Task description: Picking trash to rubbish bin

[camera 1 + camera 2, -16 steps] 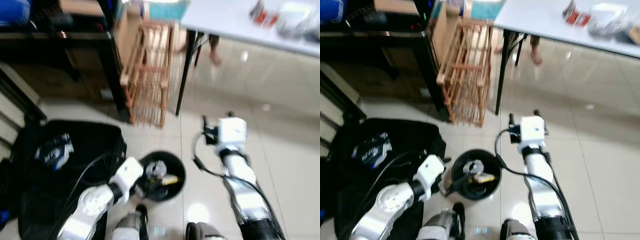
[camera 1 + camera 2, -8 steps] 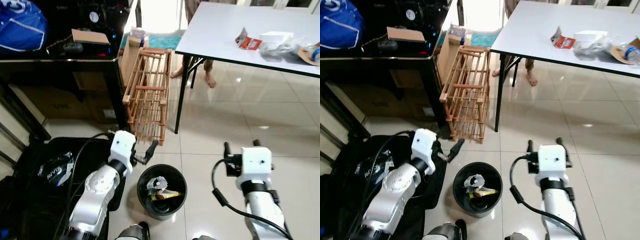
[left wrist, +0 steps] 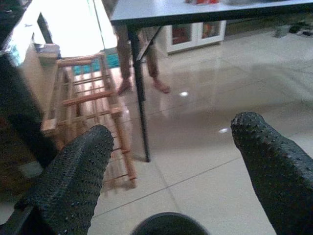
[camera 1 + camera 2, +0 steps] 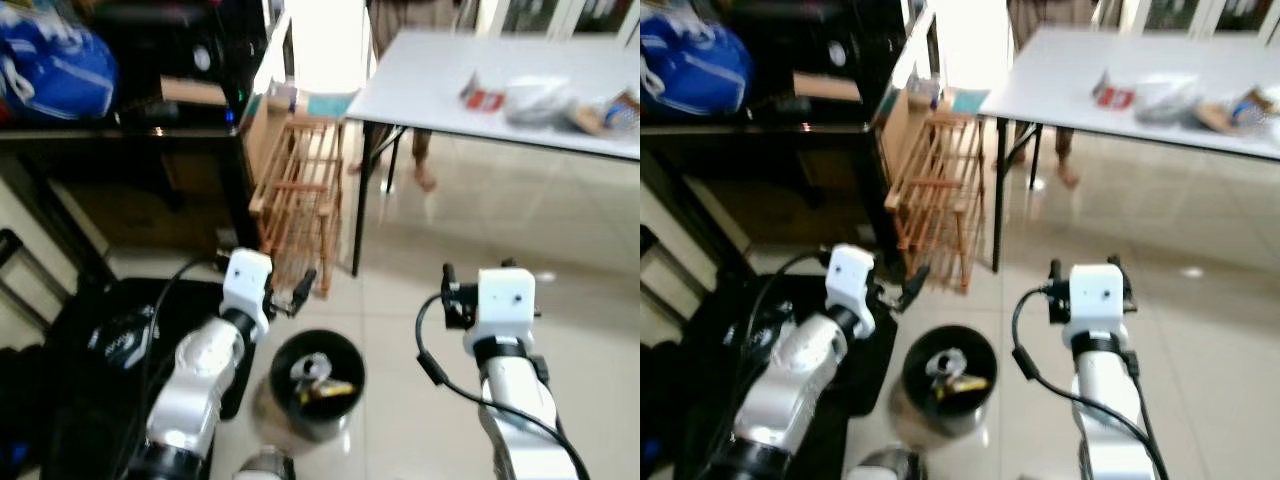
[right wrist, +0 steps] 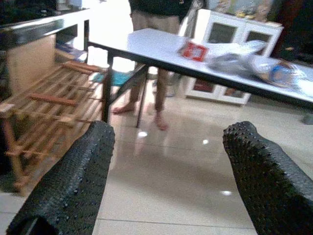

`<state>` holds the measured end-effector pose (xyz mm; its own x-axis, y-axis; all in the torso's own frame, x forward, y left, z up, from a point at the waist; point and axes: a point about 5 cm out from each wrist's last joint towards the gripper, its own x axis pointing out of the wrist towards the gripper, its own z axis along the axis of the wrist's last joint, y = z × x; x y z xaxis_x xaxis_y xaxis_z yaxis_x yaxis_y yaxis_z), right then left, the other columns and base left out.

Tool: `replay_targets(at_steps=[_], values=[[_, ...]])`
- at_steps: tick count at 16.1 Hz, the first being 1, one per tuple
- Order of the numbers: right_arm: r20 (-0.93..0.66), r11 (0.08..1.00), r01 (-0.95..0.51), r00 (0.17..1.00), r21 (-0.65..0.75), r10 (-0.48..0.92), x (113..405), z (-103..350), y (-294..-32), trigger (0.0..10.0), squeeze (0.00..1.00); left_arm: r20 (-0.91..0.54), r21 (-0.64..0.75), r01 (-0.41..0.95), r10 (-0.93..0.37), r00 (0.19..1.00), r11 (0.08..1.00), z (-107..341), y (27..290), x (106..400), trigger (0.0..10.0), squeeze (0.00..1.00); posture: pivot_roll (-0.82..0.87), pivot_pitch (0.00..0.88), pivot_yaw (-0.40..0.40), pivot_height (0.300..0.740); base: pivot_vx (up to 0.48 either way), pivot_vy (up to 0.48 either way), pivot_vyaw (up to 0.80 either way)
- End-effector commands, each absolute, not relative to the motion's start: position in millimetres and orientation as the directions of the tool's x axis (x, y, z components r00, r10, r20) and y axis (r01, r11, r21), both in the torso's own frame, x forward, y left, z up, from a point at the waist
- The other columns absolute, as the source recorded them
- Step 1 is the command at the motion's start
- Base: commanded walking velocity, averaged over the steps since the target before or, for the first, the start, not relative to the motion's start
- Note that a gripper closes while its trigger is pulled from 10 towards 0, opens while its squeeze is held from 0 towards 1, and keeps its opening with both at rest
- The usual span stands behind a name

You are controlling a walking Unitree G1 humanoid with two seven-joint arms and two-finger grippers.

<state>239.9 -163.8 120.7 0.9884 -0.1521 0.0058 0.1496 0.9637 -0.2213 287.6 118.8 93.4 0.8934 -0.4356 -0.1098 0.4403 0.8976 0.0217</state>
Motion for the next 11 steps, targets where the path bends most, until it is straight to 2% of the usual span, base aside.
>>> replay_targets(at_steps=[1, 5, 8, 11], values=[[-0.007, 0.958, 0.173, 0.984, -0.227, -0.179, 240.6, 118.9, -165.4, 10.0, 0.00, -0.105, 0.032, 0.446, -0.441, 0.891, 0.895, 95.5, 117.8, 290.1, 10.0, 0.00, -0.06, 0.065, 0.051, 0.740, 0.000, -0.480, 0.00], [-0.022, 0.956, 0.189, 0.980, -0.223, -0.199, 244.0, 117.2, -167.6, 10.0, 0.00, -0.106, 0.026, 0.453, -0.448, 0.888, 0.891, 93.8, 113.4, 291.8, 10.0, 0.00, -0.06, 0.067, 0.045, 0.740, 0.000, -0.480, 0.00], [-0.023, 0.956, 0.190, 0.980, -0.225, -0.200, 243.5, 117.0, -167.3, 10.0, 0.00, -0.110, 0.023, 0.458, -0.453, 0.885, 0.889, 92.0, 111.2, 291.7, 10.0, 0.00, -0.07, 0.070, 0.046, 0.740, 0.000, 0.000, 0.00], [-0.025, 0.955, 0.190, 0.979, -0.226, -0.200, 243.4, 116.8, -167.3, 10.0, 0.00, -0.110, 0.022, 0.462, -0.458, 0.882, 0.886, 91.9, 109.1, 293.3, 10.0, 0.00, -0.07, 0.070, 0.046, 0.740, 0.000, -0.480, 0.00]])
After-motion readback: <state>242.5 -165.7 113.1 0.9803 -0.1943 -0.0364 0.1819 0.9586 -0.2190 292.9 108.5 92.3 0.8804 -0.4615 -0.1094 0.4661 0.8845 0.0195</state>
